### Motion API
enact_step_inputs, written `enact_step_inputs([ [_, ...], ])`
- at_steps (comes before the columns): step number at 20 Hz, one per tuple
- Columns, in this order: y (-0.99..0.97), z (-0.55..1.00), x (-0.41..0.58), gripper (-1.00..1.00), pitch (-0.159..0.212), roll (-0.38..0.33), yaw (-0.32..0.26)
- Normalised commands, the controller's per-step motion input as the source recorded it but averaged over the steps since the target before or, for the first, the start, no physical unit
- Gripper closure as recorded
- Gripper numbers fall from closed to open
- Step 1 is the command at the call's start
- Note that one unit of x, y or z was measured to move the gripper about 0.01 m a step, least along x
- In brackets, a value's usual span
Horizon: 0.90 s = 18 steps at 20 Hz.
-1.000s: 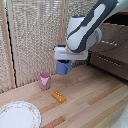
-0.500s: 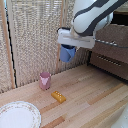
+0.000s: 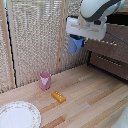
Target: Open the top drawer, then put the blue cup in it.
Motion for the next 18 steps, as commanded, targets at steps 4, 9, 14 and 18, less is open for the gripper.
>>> enact_step_inputs([
  [4, -0.11, 0.59, -0.059, 1.00, 0.038, 0.083, -0.327],
  [9, -0.06, 0.61, -0.014, 1.00, 0.022, 0.097, -0.324],
  [14, 0.12, 0.84, 0.387, 1.00, 0.082, 0.011, -0.184],
  [18, 0.18, 0.88, 0.652, 1.00, 0.120, 0.000, -0.098],
])
